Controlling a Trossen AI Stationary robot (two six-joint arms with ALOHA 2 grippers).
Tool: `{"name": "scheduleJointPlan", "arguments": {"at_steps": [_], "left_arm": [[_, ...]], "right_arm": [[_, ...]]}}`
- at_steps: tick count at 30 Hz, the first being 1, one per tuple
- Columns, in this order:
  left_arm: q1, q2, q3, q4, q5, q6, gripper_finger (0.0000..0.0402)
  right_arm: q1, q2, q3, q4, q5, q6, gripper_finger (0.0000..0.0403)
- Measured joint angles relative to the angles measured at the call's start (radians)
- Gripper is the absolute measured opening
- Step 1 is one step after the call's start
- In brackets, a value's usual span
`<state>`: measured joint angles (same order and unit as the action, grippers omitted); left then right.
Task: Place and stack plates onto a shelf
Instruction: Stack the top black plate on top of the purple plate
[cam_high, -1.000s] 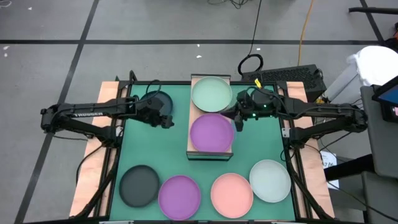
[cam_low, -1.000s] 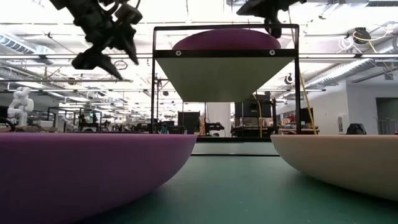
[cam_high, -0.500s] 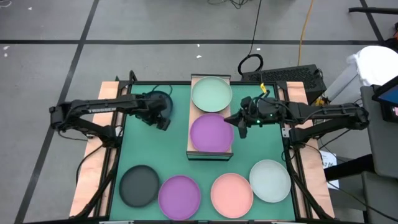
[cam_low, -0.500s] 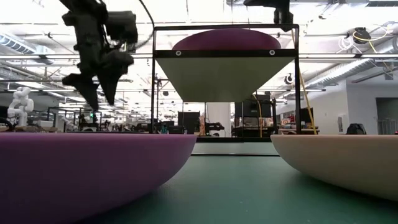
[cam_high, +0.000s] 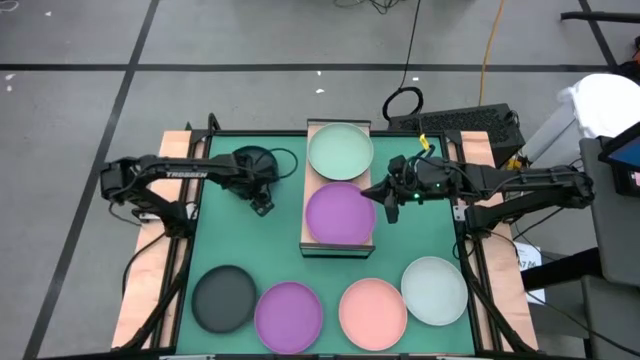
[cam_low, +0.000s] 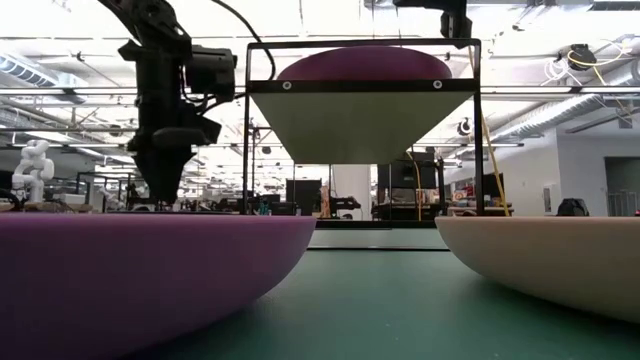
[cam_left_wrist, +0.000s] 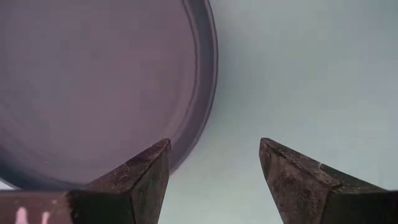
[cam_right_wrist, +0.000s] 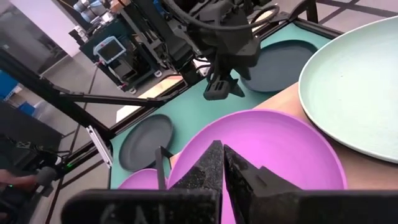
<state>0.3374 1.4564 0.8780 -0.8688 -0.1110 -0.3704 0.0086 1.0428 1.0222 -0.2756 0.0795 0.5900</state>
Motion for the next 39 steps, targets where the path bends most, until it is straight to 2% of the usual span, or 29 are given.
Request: {"name": "scheduleJointPlan", "arguments": {"at_steps": [8,12,19,24,27,30,36,39], "left_arm": [[0.0,0.012,-0.001,0.034,-0.022,0.213,0.0249],[0.0,0.012,-0.001,0.063,-0.023,0.276,0.0226],[0.0,0.012,-0.001,0.061,-0.037,0.289,0.0168],[0.0,0.012,-0.038,0.071,-0.044,0.306,0.0162],[0.0,0.012,-0.069,0.082,-0.053,0.306,0.0162],[-0.001,0.012,-0.099,0.088,-0.104,0.277,0.0169],[-0.011,0.012,-0.106,0.136,-0.136,0.299,0.0229],[-0.013,0.012,-0.13,0.196,-0.121,0.312,0.0243]], "right_arm": [[0.0,0.0,0.0,-0.011,-0.001,-0.007,0.0],[0.0,0.0,0.0,-0.021,-0.001,-0.007,0.0],[0.0,0.0,0.0,-0.022,-0.001,-0.007,0.0],[0.0,0.0,0.0,-0.022,-0.001,0.0,0.0],[0.0,0.0,0.0,-0.022,0.0,0.0,0.0],[0.0,0.0,0.0,-0.022,0.002,0.0,0.0],[0.0,0.0,0.0,-0.021,0.002,-0.001,0.0],[-0.001,0.0,0.0,-0.021,0.002,-0.009,0.0]]}}
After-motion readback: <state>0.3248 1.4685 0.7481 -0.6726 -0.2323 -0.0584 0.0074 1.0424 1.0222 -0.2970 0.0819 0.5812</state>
